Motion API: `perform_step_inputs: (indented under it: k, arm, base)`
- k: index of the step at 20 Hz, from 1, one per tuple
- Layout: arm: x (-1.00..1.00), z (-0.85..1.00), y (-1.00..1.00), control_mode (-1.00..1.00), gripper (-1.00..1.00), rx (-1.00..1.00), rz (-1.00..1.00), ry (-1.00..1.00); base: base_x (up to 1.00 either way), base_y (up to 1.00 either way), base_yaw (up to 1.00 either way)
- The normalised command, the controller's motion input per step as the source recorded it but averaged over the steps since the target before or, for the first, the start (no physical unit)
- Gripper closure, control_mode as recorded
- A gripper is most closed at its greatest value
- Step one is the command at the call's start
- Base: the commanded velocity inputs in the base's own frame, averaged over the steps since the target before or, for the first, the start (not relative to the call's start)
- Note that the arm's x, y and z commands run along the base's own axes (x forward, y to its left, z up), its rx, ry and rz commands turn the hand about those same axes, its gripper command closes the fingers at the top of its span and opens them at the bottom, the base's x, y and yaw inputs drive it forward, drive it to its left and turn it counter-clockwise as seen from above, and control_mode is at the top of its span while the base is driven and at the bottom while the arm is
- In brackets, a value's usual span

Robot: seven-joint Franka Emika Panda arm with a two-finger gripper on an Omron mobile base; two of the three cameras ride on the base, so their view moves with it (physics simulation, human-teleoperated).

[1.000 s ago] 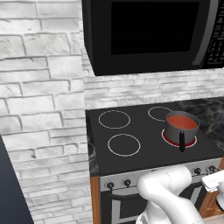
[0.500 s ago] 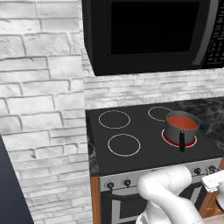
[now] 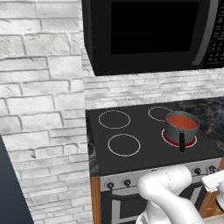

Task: Wait until the marinara sauce is simmered to a deep red color and then turn off the stove.

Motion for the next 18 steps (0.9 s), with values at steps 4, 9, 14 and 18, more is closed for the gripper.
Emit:
perform_step_inputs:
  k: [4,9,14,18]
  arm:
    - [0.00,0.00,0.00,-1.00,1.00,0.00,0.00,0.00]
    - [0.00,0.00,0.00,-1.00,1.00,0.00,0.00,0.00]
    - [0.00,0.00,0.00,-1.00,1.00,0.00,0.00,0.00]
    - [0.00,0.00,0.00,-1.00,1.00,0.00,0.00,0.00]
  base:
    - [0.00,0.00,0.00]
    - [0.00,0.00,0.00]
    - [0.00,0.00,0.00]
    - [0.00,0.00,0.00]
